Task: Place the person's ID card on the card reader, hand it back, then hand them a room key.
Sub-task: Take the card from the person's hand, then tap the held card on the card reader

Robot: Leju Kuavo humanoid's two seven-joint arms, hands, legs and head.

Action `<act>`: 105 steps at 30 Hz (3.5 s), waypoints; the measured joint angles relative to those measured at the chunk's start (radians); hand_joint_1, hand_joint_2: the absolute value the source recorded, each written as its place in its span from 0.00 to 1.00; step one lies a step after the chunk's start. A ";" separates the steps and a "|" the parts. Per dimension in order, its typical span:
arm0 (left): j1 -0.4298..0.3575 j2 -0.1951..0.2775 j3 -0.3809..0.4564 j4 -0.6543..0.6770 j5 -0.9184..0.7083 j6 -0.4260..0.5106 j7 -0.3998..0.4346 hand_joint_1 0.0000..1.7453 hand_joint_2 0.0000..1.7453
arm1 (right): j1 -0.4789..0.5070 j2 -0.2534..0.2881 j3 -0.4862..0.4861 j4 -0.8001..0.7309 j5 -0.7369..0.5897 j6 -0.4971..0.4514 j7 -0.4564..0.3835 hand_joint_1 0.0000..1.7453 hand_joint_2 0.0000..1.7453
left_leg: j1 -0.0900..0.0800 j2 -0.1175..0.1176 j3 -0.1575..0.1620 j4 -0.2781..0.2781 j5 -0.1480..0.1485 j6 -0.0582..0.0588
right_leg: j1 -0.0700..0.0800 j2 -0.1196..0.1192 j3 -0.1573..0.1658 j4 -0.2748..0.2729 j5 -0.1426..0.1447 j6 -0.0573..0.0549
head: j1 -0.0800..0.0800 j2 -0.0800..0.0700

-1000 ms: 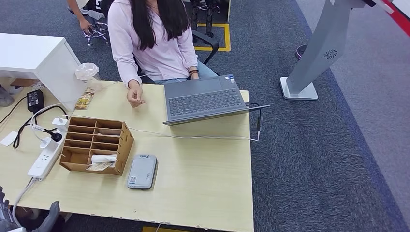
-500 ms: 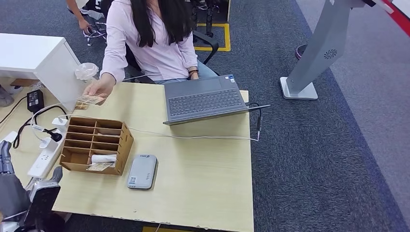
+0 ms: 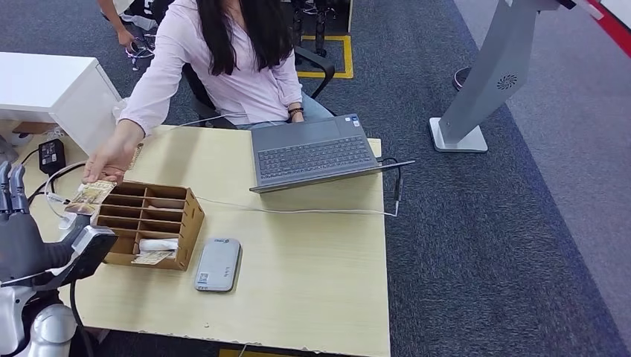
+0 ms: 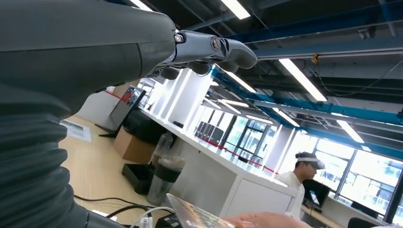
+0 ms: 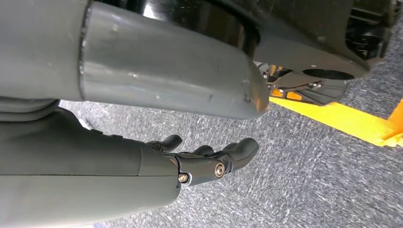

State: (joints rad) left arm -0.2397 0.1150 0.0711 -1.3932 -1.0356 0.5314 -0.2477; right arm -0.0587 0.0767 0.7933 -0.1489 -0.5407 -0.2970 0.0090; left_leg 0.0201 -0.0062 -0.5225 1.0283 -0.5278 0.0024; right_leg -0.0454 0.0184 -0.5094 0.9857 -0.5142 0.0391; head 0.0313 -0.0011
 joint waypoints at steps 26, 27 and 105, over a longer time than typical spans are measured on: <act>-0.237 0.128 -0.139 0.101 -0.487 0.155 0.253 0.00 1.00 | -0.018 -0.019 0.151 0.007 0.055 0.028 0.049 0.00 0.00 | 0.000 0.000 0.000 0.000 0.000 0.000 | 0.000 0.001 0.000 0.000 0.000 0.000 | 0.001 0.000; -0.243 0.129 -0.142 0.107 -0.487 0.155 0.253 0.00 1.00 | -0.019 -0.019 0.153 0.008 0.055 0.028 0.049 0.00 0.00 | 0.000 0.000 0.000 0.000 0.000 0.000 | 0.000 0.001 0.000 0.000 0.000 0.000 | 0.001 0.000; 0.070 -0.061 -0.635 -0.010 -0.488 0.017 0.308 1.00 1.00 | -0.019 -0.022 0.196 0.015 -0.023 0.005 0.073 0.00 0.00 | 0.000 0.000 -0.001 0.000 0.000 0.000 | 0.000 0.000 0.000 -0.001 0.000 0.000 | 0.001 0.000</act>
State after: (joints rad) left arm -0.1696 0.0542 -0.5636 -1.4031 -1.5232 0.5488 0.0604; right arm -0.0775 0.0547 0.9892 -0.1339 -0.5636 -0.2923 0.0821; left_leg 0.0199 -0.0066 -0.5237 1.0285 -0.5280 0.0027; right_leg -0.0454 0.0184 -0.5098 0.9850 -0.5137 0.0391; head 0.0319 -0.0011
